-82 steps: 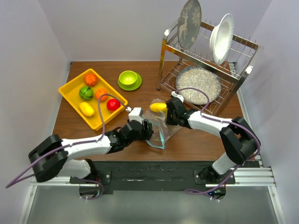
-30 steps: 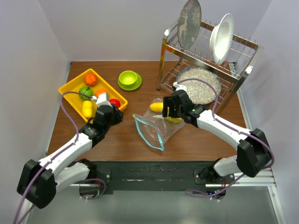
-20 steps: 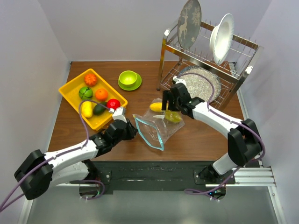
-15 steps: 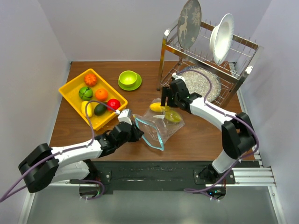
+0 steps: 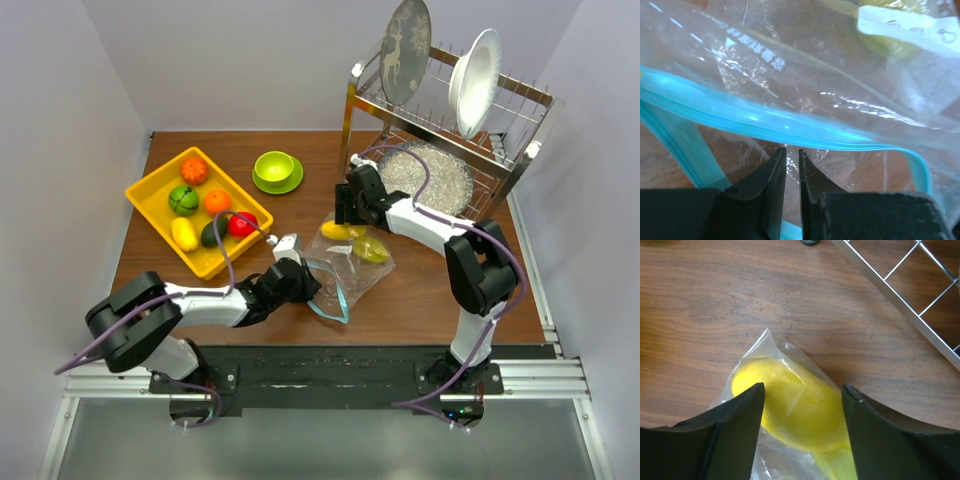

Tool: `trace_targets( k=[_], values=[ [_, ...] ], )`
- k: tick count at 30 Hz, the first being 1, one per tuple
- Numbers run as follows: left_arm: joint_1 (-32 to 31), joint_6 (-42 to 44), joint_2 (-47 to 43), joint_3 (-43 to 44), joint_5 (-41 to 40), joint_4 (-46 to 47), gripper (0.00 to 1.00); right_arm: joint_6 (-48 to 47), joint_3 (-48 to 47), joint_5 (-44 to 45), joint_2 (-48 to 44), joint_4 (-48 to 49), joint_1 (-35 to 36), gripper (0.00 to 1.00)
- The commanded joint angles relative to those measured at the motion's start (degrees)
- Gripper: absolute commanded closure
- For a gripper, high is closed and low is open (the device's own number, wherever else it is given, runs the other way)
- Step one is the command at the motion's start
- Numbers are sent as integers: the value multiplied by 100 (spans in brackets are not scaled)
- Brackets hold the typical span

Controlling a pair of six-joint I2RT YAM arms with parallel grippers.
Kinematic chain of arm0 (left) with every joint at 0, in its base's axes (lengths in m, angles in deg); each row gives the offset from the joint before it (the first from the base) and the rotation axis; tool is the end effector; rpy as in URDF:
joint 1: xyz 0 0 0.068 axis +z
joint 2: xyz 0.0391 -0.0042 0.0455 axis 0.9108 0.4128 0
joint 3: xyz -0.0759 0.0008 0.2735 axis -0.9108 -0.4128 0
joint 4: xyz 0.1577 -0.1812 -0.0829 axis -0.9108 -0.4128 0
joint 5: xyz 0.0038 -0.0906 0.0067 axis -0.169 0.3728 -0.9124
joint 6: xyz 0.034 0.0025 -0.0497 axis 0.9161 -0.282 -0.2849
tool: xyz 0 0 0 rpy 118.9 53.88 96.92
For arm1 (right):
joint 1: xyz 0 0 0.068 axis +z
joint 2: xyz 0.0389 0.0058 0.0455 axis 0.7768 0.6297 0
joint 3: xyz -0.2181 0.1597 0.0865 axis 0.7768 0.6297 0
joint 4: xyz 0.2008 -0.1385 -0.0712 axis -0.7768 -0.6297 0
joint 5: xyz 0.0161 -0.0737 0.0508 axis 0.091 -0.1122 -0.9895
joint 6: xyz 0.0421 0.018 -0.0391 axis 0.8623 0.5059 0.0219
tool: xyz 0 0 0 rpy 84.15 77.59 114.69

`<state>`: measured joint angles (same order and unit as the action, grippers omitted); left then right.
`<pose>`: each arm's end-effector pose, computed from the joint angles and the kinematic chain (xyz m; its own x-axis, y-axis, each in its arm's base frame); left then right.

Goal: Open the zip-top bag and remove the fake food

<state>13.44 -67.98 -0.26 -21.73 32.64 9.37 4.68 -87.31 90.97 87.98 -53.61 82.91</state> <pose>0.1706 -0.2032 0.1560 -0.7423 -0.3159 -0.5910 0.1015 0.8188 -0.5651 0.3540 0.2117 0.2191 -0.7320 0.0390 -0.6802 -0.1217 0.9748 0.1869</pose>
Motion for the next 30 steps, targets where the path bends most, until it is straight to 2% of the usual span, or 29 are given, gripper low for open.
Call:
trace_targets(
  k=[1,2,4,5,8,19,28,30],
  values=[
    [-20,149,236,203,-177,277,80,-106,66,279,-300,66,58,44],
    [-11,140,254,185,-186,277,81,-80,128,287,-362,101,58,54],
    [-20,114,306,150,-186,268,83,-63,269,288,-563,136,66,68],
    [-11,87,333,141,-143,268,83,-36,304,253,-617,145,58,82],
    [-29,52,420,45,-98,295,85,8,322,191,-827,84,84,100],
    [-82,-10,157,-114,-151,286,86,289,867,173,-1997,13,251,100],
    [-239,-1,-264,-228,-230,233,86,333,928,358,-1936,-154,251,100],
    [-257,34,-361,-263,-256,259,84,342,850,340,-1857,-250,260,100]
  ],
)
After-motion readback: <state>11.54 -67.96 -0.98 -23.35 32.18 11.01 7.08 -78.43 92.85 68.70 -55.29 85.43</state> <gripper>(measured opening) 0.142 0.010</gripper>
